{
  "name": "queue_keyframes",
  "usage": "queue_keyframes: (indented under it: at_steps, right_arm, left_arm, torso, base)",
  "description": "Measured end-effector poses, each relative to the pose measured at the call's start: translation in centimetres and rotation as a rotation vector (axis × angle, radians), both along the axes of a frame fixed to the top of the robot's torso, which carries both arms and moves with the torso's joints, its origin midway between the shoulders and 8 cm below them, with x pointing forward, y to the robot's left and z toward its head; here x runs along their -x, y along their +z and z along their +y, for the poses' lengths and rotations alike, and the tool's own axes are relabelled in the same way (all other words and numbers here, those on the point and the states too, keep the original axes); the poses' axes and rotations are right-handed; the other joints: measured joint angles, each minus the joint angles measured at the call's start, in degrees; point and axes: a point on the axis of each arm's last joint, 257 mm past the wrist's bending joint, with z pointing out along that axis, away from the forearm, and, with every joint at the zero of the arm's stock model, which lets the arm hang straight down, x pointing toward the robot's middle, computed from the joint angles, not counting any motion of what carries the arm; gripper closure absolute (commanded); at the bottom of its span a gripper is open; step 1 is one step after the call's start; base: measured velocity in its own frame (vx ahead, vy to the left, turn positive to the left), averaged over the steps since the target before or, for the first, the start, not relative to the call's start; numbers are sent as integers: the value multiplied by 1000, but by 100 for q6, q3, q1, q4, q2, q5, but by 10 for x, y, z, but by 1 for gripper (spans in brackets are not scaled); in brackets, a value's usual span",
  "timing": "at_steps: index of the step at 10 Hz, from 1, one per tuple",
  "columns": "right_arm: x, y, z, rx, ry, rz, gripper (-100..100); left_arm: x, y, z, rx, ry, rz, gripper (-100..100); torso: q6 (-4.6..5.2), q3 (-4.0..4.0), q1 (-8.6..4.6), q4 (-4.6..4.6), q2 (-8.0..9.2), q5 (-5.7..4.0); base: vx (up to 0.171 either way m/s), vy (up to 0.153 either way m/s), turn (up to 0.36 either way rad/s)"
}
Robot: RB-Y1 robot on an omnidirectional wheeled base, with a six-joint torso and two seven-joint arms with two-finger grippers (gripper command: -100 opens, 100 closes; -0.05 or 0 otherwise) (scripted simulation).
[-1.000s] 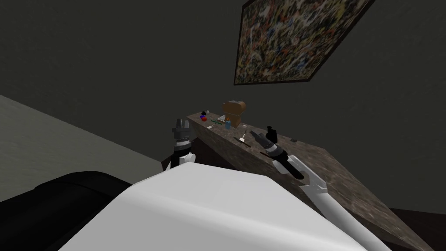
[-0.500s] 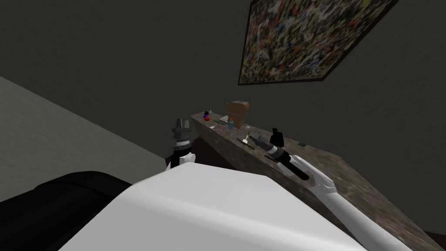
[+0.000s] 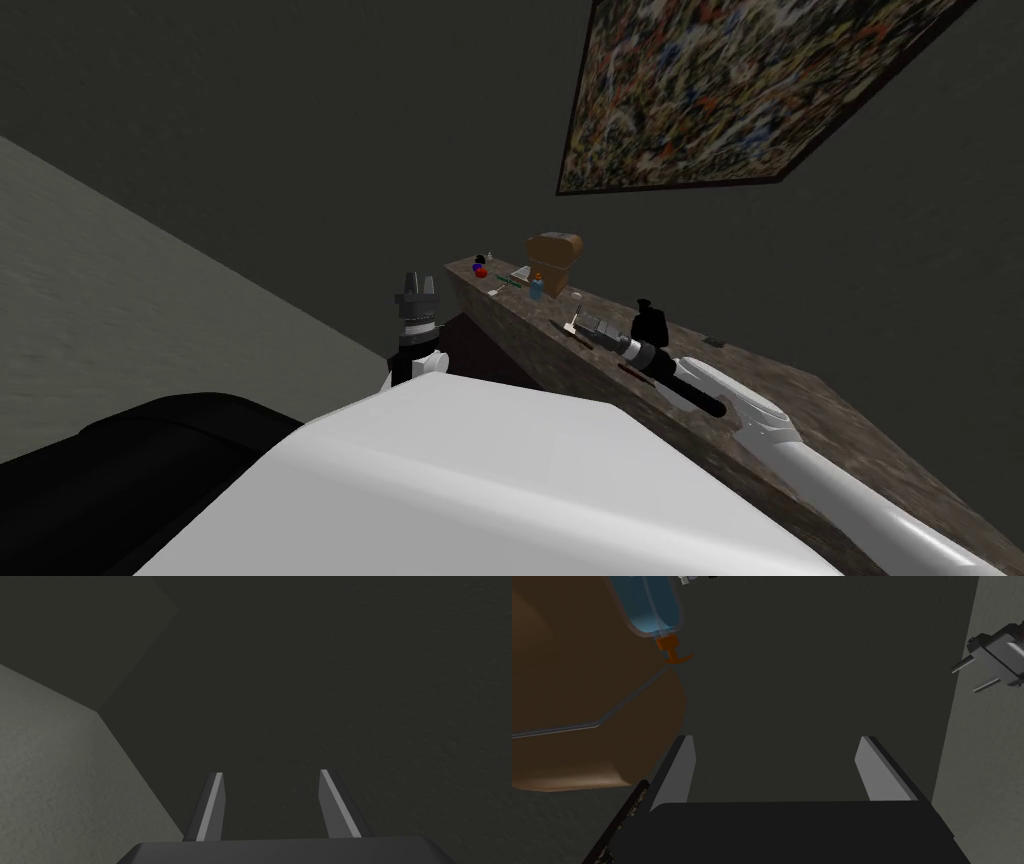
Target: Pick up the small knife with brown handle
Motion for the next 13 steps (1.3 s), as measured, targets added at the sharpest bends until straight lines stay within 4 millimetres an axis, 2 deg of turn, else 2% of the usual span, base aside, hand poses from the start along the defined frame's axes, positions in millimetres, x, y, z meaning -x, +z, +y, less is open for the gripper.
queue_keyframes:
  at_steps: [1, 3, 4, 5, 6, 7, 9, 13]
  right_arm:
    - [4, -20, -6, 66, 13, 28, -100]
    - [12, -54, -32, 175, 17, 77, -100]
    - [14, -65, -39, 215, 20, 93, -100]
    - [25, -79, -54, 265, 21, 124, -100]
    - [29, -85, -64, 303, 25, 139, -100]
    - [32, -99, -80, 359, 31, 167, -100]
    - [50, -120, -104, 447, 40, 219, -100]
    - [80, -146, -159, 616, 68, 312, -100]
  left_arm:
    - [0, 0, 0, 0, 0, 0, 0]
    - [0, 0, 0, 0, 0, 0, 0]
    - [0, 0, 0, 0, 0, 0, 0]
    - [0, 0, 0, 0, 0, 0, 0]
    - [0, 0, 0, 0, 0, 0, 0]
    - [0, 0, 0, 0, 0, 0, 0]
    - [0, 0, 0, 0, 0, 0, 0]
    - [0, 0, 0, 0, 0, 0, 0]
  torso:
    - [-1, -2, 4, -1, -4, 0]
    - [1, -2, 1, -1, -3, -1]
    - [2, 0, 0, 0, 0, 0]
    - [3, 1, 0, 0, 2, 0]
    - [2, 2, -2, 1, 3, 0]
    - [1, 0, 0, 0, 1, -1]
    - [3, 2, -2, 1, 3, -1]
    - [2, 1, -1, 1, 2, 0]
  base:
    - [30, 28, 51]
    - [30, 28, 58]
    - [27, 28, 69]
    - [23, 20, 31]
    - [24, 28, 78]
    - [23, 19, 35]
    - [25, 19, 45]
    - [25, 20, 39]
